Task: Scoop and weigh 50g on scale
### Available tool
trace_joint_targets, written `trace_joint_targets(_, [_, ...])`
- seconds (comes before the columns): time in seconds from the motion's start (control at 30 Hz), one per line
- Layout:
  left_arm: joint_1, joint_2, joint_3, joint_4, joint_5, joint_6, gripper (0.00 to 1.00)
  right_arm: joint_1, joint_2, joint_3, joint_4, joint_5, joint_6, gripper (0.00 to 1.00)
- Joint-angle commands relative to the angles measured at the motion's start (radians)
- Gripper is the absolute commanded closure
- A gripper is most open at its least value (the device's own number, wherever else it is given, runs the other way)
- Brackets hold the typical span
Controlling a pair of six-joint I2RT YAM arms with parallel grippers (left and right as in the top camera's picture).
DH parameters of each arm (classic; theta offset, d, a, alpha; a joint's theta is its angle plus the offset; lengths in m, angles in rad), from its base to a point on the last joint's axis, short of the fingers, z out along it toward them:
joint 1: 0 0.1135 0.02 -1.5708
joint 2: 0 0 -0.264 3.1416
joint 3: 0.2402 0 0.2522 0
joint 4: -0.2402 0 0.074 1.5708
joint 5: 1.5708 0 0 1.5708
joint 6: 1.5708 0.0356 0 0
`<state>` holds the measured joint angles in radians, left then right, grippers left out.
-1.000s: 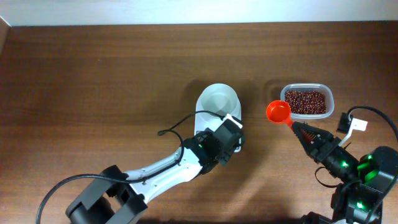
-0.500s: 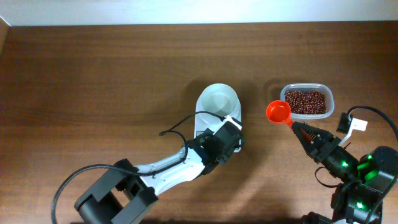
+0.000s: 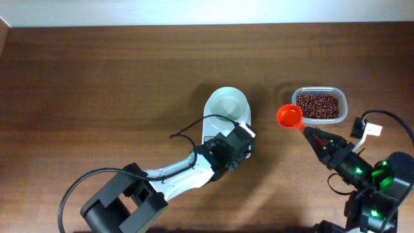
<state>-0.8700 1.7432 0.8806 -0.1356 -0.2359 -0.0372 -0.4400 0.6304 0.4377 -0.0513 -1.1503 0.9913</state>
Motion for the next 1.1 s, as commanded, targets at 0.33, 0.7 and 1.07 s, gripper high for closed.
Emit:
trace_joint_targets(0.33, [0.003, 0.011, -0.013, 0.004, 0.003, 0.031, 1.00, -0.007, 0.000, 0.013, 0.003, -0.009, -0.015, 0.96])
trace_joint_targets(0.7, [0.016, 0.027, -0.013, -0.003, 0.004, 0.031, 1.00, -0.007, 0.000, 0.013, 0.003, -0.009, -0.015, 0.96])
trace_joint_targets(1.07, [0.016, 0.032, -0.013, -0.003, 0.004, 0.035, 1.00, -0.007, 0.000, 0.013, 0.003, -0.008, -0.015, 0.96])
